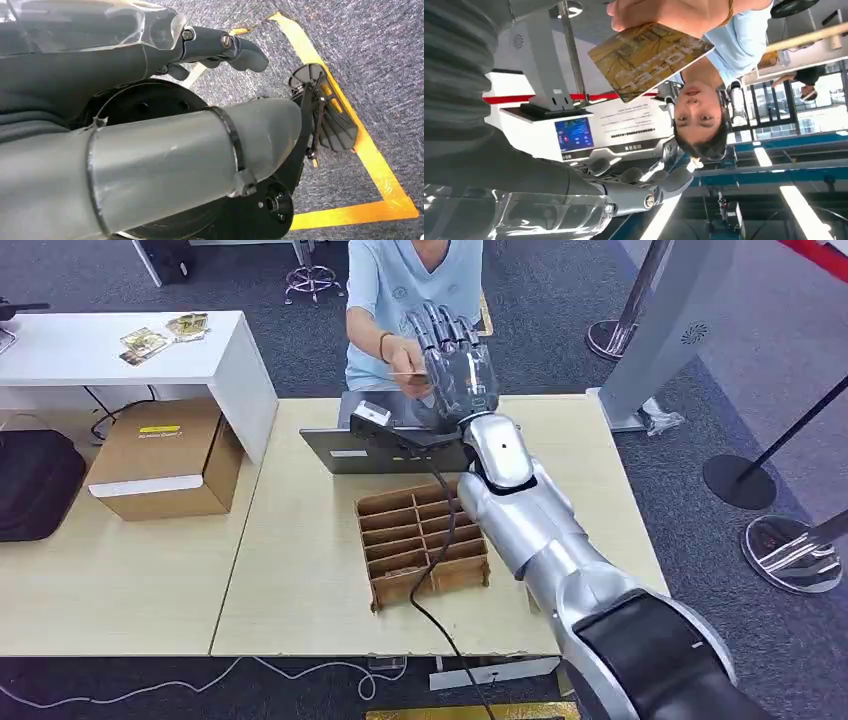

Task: Pass the card to the sensor for recognition and then transmit it.

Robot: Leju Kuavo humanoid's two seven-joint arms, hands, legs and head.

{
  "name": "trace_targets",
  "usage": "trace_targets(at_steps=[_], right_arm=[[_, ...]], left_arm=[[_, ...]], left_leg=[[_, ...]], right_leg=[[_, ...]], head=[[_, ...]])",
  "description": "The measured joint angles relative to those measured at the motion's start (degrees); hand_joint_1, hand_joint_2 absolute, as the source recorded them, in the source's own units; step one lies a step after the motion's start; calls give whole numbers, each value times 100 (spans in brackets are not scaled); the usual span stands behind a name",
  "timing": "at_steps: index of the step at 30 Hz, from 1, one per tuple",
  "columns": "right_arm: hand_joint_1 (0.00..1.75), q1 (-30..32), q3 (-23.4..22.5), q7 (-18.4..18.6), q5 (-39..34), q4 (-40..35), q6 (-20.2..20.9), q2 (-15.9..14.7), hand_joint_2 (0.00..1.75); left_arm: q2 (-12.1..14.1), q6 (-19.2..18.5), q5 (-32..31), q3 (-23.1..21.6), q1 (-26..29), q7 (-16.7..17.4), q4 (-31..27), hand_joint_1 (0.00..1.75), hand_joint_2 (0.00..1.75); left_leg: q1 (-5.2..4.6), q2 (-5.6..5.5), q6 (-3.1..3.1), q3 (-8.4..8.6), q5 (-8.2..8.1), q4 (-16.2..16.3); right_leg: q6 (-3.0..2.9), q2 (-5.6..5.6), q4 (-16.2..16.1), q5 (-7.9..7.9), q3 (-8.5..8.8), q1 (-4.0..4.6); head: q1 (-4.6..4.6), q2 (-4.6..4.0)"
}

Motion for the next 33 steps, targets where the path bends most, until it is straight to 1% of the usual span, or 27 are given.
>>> trace_targets(at_steps=[4, 8, 10, 13, 16, 20, 22, 24, 25, 27, 28, 29, 30, 31, 33], right_arm=[[0, -19, -55, -31, -35, 0, -27, -2, 175], [0, -15, -133, -88, -164, -88, -234, -15, 175], [0, -7, -195, -90, -195, -195, -267, -53, 175], [0, 105, -269, 4, -142, -536, -239, -197, 175], [0, 359, -376, 76, -107, -1026, -197, -389, 175], [0, 786, -575, 83, -149, -1774, -225, -719, 175], [0, 998, -682, 24, -219, -2114, -252, -848, 175], [0, 1255, -805, -167, -471, -2497, -309, -968, 175], [0, 1361, -859, -324, -738, -2663, -293, -1008, 175], [0, 1719, -1020, -899, -1868, -3151, -56, -1073, 175], [0, 1869, -1090, -1123, -2363, -3361, 49, -1103, 175], [0, 2030, -1160, -1267, -2792, -3564, 140, -1147, 175], [0, 2156, -1221, -1453, -3193, -3745, 342, -1195, 175], [0, 2288, -1285, -1605, -3736, -3911, 611, -1250, 175], [0, 2512, -1431, -1888, -5216, -4222, 1506, -1374, 175]], left_arm=[[0, 0, 7, 0, 0, 0, 0, 0, 0], [-2, 0, 35, 0, 1, 0, 0, 0, 0], [-7, 0, 66, 0, 0, -4, 0, 0, 0], [-18, -9, 138, 4, 2, -74, 0, 0, 0], [-33, -52, 177, 11, 6, -85, 0, 0, 0], [-44, -101, 245, 55, 17, -157, 0, 0, 0], [-50, -118, 251, 57, 19, -175, 0, 0, 0], [-59, -160, 265, 59, 34, -179, 0, 0, 0], [-61, -173, 273, 59, 37, -188, 0, 0, 0], [-70, -225, 293, 61, 51, -201, 0, 0, 0], [-76, -249, 299, 61, 55, -203, 0, 0, 0], [-77, -271, 313, 61, 63, -203, 0, 0, 0], [-77, -288, 326, 63, 72, -203, 0, 0, 0], [-81, -308, 339, 63, 84, -203, 0, 0, 0], [-90, -356, 358, 66, 108, -203, 0, 0, 0]], left_leg=[[0, 0, 0, 0, 0, 0], [0, 1, 0, 1, 0, 1], [0, 0, 0, 1, 0, 1], [0, 0, 0, 0, 0, 2], [-1, -1, 1, 0, -1, 3], [-2, -1, 2, -1, -2, 4], [-2, -3, 2, -1, -2, 5], [-2, -3, 2, -2, -3, 5], [-1, 0, 4, -1, -5, 5], [-1, -3, 3, -1, -6, 5], [-1, -5, 3, -3, -6, 4], [-1, -6, 3, -3, -6, 4], [-1, -5, 3, -2, -6, 4], [-1, -4, 3, -3, -6, 4], [-2, -2, 3, -3, -7, 4]], right_leg=[[0, 0, 0, 0, 0, 0], [0, 0, 0, 0, -2, 0], [0, 0, -1, 0, -2, 0], [0, -1, -3, 0, -2, 0], [1, -1, -4, 1, -2, -1], [4, 0, -5, 2, -2, -1], [4, -2, -6, 2, -2, -1], [4, -1, -6, 2, -3, -1], [4, 0, -6, 2, -3, -1], [5, -1, -6, 1, -4, -1], [5, -3, -6, 1, -4, -1], [6, -3, -6, 1, -4, -1], [6, -3, -6, 0, -5, -1], [6, -2, -6, 0, -5, -1], [6, -1, -6, 1, -5, -1]], head=[[-2, 0], [-2, 0], [-2, 0], [0, 0], [0, 0], [0, 0], [0, 0], [0, 0], [-2, 0], [0, 0], [-2, 0], [0, 0], [-2, 0], [0, 0], [-2, 0]])
